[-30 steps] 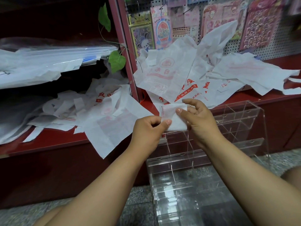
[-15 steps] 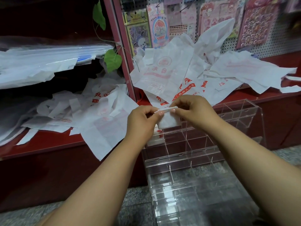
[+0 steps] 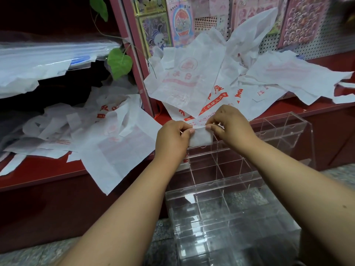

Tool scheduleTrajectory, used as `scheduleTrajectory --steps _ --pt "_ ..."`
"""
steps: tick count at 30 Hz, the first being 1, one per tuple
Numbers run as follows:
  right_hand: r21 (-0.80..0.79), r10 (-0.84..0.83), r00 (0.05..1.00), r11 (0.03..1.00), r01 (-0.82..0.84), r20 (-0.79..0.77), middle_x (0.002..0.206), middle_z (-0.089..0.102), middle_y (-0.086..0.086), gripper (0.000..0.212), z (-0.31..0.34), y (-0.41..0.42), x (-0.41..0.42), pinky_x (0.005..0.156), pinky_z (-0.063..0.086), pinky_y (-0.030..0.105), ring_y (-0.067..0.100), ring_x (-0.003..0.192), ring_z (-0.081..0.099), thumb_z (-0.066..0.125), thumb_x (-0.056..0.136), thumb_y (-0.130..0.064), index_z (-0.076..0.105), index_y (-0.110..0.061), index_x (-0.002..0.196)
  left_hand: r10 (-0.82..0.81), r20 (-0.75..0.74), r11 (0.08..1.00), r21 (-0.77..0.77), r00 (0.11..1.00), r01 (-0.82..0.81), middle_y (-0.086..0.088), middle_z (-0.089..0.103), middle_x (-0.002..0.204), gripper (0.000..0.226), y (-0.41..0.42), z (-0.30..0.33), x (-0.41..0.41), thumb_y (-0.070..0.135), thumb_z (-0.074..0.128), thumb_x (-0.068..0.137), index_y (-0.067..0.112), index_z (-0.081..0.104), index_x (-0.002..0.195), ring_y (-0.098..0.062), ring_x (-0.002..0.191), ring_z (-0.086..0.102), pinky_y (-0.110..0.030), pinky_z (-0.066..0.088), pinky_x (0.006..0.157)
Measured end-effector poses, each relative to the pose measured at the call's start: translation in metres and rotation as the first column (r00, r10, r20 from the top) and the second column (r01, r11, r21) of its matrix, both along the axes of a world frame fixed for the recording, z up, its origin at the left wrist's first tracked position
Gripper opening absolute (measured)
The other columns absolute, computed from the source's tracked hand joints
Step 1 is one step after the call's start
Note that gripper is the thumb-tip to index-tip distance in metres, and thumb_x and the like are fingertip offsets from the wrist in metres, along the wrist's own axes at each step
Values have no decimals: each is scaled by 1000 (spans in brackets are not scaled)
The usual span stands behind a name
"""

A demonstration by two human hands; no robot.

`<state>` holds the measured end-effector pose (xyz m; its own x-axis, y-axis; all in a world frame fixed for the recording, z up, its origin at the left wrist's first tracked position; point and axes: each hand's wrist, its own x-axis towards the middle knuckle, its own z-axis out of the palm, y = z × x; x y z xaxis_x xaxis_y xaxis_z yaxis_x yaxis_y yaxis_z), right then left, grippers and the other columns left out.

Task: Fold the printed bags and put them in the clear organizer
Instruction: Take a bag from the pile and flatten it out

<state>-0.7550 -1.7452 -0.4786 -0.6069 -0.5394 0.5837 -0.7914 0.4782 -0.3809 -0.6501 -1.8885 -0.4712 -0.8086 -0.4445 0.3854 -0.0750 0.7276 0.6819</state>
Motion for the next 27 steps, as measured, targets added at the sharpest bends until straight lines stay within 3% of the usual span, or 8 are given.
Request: scheduleTrajectory --steps 3,8,12,16,20,23,25,27 --pt "138 -26 998 990 17 62 85 46 -3 11 -8 -4 -6 73 29 27 17 90 45 70 85 -22 74 -13 87 26 119 1000 -11 993 -25 3 60 91 14 -1 -8 -6 25 65 92 17 76 91 -16 85 57 -26 42 74" --pt "294 -71 970 956 -1 232 87 50 -8 15 -13 -9 -5 72 34 25 15 88 52 65 89 -25 75 -15 92 -13 329 1000 -14 944 19 -5 71 87 20 -5 -14 -11 23 60 95 13 76 90 -22 82 63 -28 47 74" --pt "224 -86 957 974 23 276 92 69 1 16 -15 -10 -6 63 36 22 15 80 59 66 89 -25 77 -14 93 -23 275 1000 14 961 20 1 61 66 30 -15 -10 -2 20 55 98 8 69 74 -18 70 55 -27 38 68" --pt "173 -93 953 984 44 288 72 69 8 30 -14 -8 0 49 29 8 23 65 61 64 90 -27 73 -1 80 62 192 998 15 980 -66 3 70 91 21 -34 0 17 21 57 95 12 76 91 -15 81 61 -25 43 77" --pt "110 -31 938 994 -8 346 85 72 -7 20 -6 -12 21 56 38 14 2 66 59 66 89 -23 75 -8 80 264 171 964 -18 949 -265 -1 72 102 19 -73 0 42 27 64 90 13 76 92 -22 101 63 -29 47 87" --pt "91 21 938 994 -56 345 88 73 -5 21 -2 -15 37 60 42 17 4 70 60 67 88 -24 74 -7 79 435 252 900 -150 865 -409 -7 63 121 36 -106 -9 56 42 67 86 17 70 112 -30 120 51 -37 44 98" --pt "81 39 934 994 -72 355 79 67 -12 23 1 -16 48 59 38 14 1 71 59 66 89 -25 71 -6 76 441 333 898 -155 834 -412 -8 62 120 41 -118 -17 62 45 69 84 17 68 114 -30 118 52 -37 45 97" --pt "77 54 926 993 -89 373 70 55 -19 20 4 -16 60 59 35 13 -2 67 53 65 89 -25 67 -14 72 410 327 912 -122 851 -392 -4 66 104 26 -121 -25 66 40 70 84 17 70 98 -28 104 60 -37 50 87"
